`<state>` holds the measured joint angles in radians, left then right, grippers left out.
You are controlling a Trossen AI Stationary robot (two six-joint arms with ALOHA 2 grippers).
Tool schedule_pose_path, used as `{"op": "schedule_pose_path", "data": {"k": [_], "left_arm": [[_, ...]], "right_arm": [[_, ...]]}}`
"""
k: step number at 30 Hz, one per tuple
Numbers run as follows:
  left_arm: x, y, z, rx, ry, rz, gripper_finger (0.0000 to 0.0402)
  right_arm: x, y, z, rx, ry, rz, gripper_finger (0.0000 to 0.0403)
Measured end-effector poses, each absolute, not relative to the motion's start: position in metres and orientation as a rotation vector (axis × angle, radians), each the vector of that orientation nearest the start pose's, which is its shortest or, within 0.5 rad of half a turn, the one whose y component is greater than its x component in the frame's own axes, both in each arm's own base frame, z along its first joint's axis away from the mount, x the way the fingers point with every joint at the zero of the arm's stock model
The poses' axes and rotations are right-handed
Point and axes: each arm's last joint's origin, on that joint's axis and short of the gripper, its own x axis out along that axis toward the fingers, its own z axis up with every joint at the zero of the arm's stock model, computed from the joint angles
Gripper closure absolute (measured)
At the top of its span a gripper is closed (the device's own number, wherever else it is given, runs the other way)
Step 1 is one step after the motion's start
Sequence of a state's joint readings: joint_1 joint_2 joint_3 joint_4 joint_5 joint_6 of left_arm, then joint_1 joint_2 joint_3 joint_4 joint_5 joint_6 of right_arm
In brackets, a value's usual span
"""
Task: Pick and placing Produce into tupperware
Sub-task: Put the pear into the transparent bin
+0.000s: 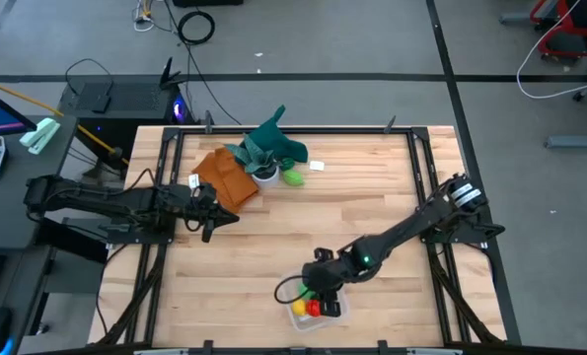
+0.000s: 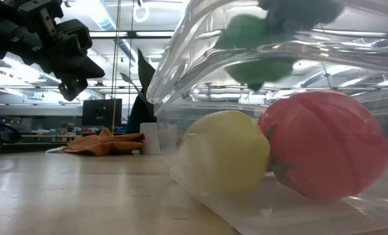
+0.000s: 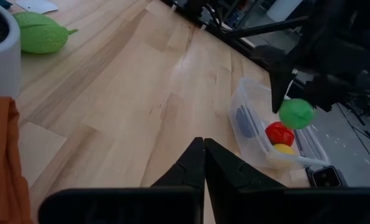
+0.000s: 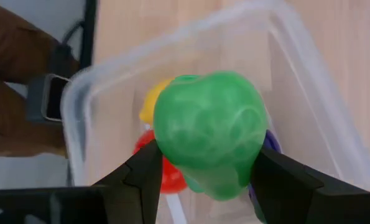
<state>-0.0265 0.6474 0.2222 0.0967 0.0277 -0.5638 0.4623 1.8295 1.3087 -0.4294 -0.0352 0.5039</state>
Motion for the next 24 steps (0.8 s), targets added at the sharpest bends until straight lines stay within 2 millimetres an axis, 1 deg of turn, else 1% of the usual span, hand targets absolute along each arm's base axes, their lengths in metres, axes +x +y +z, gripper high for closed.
{"op": "schedule_pose_path", "data": {"k": [6,11,17,24], "left_arm": [[0.149,-0.005,0.185,-0.559,0.334,0.04,0.0378],[0.149,-0.005,0.185,-0.559,0.334,0.04,0.0383],[0.149,-0.005,0.185,-0.558,0.335,0.039,0.0389],[0.149,-0.005,0.185,-0.548,0.336,0.039,0.0378]], "right_arm": [[0.347,0.174,0.195,0.27,1.081,0.172,0.0227],[0.349,0.175,0.183,0.278,1.13,0.179,0.0225],[0.349,0.176,0.182,0.286,1.14,0.196,0.0226],[0.347,0.175,0.182,0.289,1.163,0.202,0.0213]]}}
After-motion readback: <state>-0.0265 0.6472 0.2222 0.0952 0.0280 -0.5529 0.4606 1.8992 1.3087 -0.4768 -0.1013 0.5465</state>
